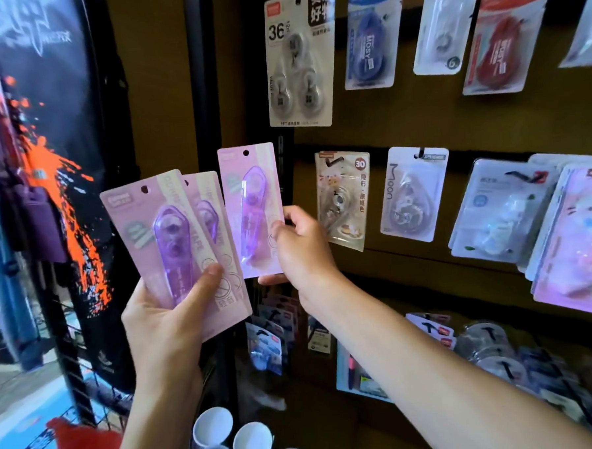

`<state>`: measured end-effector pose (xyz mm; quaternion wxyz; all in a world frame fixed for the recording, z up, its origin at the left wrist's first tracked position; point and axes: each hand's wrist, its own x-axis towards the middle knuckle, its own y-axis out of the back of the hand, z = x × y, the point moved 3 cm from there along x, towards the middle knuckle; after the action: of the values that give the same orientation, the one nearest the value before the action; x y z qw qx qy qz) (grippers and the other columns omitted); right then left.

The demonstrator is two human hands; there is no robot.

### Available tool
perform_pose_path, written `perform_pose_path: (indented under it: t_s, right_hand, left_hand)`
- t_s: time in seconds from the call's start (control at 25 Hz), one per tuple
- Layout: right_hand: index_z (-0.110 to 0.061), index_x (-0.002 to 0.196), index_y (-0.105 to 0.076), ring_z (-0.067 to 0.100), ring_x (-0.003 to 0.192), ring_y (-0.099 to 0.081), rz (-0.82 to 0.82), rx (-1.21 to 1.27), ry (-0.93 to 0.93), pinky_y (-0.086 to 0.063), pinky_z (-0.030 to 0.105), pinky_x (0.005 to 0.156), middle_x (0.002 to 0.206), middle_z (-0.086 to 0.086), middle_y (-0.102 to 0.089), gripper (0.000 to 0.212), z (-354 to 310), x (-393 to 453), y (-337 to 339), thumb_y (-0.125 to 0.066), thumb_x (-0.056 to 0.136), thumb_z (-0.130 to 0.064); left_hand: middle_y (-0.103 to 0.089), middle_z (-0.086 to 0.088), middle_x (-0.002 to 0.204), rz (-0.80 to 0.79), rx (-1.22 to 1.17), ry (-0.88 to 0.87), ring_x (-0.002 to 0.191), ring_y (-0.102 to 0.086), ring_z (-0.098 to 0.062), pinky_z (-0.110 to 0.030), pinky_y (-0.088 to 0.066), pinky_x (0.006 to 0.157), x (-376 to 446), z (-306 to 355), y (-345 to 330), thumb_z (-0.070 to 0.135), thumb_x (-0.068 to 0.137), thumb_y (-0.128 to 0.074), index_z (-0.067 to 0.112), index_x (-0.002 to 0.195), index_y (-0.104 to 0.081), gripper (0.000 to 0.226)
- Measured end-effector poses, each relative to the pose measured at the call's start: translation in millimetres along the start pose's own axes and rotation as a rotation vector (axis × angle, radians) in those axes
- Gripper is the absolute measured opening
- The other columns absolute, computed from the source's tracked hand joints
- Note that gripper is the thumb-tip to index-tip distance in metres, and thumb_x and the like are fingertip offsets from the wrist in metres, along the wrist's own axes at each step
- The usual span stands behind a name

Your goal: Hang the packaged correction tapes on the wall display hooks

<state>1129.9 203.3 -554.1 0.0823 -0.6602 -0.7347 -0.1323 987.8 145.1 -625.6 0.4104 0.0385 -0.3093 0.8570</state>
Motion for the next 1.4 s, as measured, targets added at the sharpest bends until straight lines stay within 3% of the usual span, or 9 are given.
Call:
perform_pose_path:
  t_s: [0.12, 0.28, 0.44, 0.64, 0.76, 0.88, 1.12, 1.28, 1.4]
  right_hand:
    - [-0.014, 0.106, -0.061, 0.024, 0.079, -0.067, 0.012, 0.015, 0.007, -0.061, 0.045, 0.052, 0.101, 0.012, -0.064, 0.020, -2.7, -3.5, -1.1, -0.041, 0.101, -0.015]
    - [-0.007, 0.097, -0.059, 0.012, 0.059, -0.051, 0.058, 0.006, 0.037, -0.059, 0.040, 0.048, 0.074, -0.001, -0.046, 0.020, -1.0, -8.8, 4.6, -0.039, 0.097, -0.009]
    - [-0.005, 0.102, -0.057, 0.017, 0.066, -0.055, 0.048, -0.010, -0.062, -0.061, 0.041, 0.051, 0.091, 0.005, -0.053, 0.021, 2.8, 1.0, -1.3, -0.038, 0.099, -0.011]
    - [-0.013, 0.122, -0.054, 0.017, 0.073, -0.058, 0.242, -0.027, -0.173, -0.062, 0.039, 0.059, 0.125, 0.008, -0.056, 0.025, 17.7, 46.9, 3.0, -0.039, 0.102, -0.018]
    - [-0.013, 0.137, -0.043, 0.028, 0.087, -0.062, 0.151, 0.093, -0.417, -0.060, 0.042, 0.078, 0.135, 0.012, -0.051, 0.039, 36.0, 45.6, 10.7, -0.047, 0.100, -0.025]
    - [-0.012, 0.140, -0.042, 0.039, 0.096, -0.065, 0.074, 0.118, -0.596, -0.058, 0.044, 0.073, 0.128, 0.019, -0.058, 0.048, 49.9, 8.8, 18.4, -0.053, 0.097, -0.031]
    - [-0.009, 0.108, -0.071, 0.021, 0.074, -0.069, -0.333, 0.236, -0.135, -0.054, 0.033, 0.064, 0.093, 0.010, -0.075, 0.030, 23.7, -23.7, 7.1, -0.057, 0.097, -0.032]
    - [-0.010, 0.095, -0.073, 0.023, 0.081, -0.069, -0.200, 0.106, 0.069, -0.058, 0.041, 0.077, 0.094, 0.017, -0.074, 0.018, 18.5, -14.1, 0.7, -0.058, 0.098, -0.019]
    - [-0.010, 0.088, -0.066, 0.015, 0.065, -0.052, -0.037, -0.033, 0.249, -0.045, 0.035, 0.061, 0.071, 0.008, -0.061, 0.023, 10.8, -10.6, 7.5, -0.053, 0.100, -0.023]
  left_hand:
    - [-0.079, -0.003, 0.086, -0.029, 0.013, 0.173, 0.075, -0.076, -0.015, -0.046, -0.059, 0.087, 23.3, -15.3, 4.1, 0.022, 0.083, -0.078, 0.014, 0.107, -0.072, 0.027]
    - [-0.074, -0.020, 0.108, -0.057, -0.063, -0.024, 0.098, -0.071, -0.042, -0.057, -0.057, 0.086, -0.9, 5.6, 12.0, 0.013, 0.078, -0.081, 0.005, 0.118, -0.067, 0.043]
    - [-0.075, -0.018, 0.104, -0.063, -0.077, -0.071, 0.093, -0.072, -0.037, -0.053, -0.058, 0.085, -11.5, 15.0, 12.1, 0.005, 0.075, -0.079, 0.006, 0.112, -0.069, 0.038]
    - [-0.077, -0.014, 0.095, -0.116, -0.063, -0.053, 0.078, -0.073, -0.024, -0.039, -0.061, 0.073, -19.0, 22.3, 5.4, 0.010, 0.071, -0.080, 0.011, 0.100, -0.070, 0.030]
    - [-0.078, -0.011, 0.091, -0.116, -0.046, -0.047, 0.076, -0.073, -0.023, -0.040, -0.062, 0.072, -16.8, 22.8, 1.8, 0.007, 0.073, -0.079, 0.013, 0.093, -0.070, 0.023]
    - [-0.078, -0.012, 0.092, -0.106, -0.042, -0.035, 0.079, -0.072, -0.027, -0.044, -0.062, 0.076, -15.1, 21.4, -1.0, 0.004, 0.075, -0.078, 0.014, 0.092, -0.071, 0.021]
    - [-0.077, -0.014, 0.094, -0.161, -0.035, -0.019, 0.082, -0.073, -0.028, -0.042, -0.062, 0.075, -22.7, 16.7, -16.1, 0.009, 0.073, -0.078, 0.009, 0.102, -0.070, 0.030]
    - [-0.077, -0.012, 0.094, -0.103, -0.055, 0.000, 0.079, -0.073, -0.024, -0.035, -0.062, 0.070, -23.9, 16.7, -16.3, 0.007, 0.075, -0.077, 0.009, 0.103, -0.069, 0.029]
    - [-0.076, -0.012, 0.094, -0.030, -0.063, 0.014, 0.077, -0.072, -0.022, -0.034, -0.062, 0.070, -21.4, 17.3, -10.6, 0.007, 0.078, -0.078, 0.013, 0.101, -0.068, 0.026]
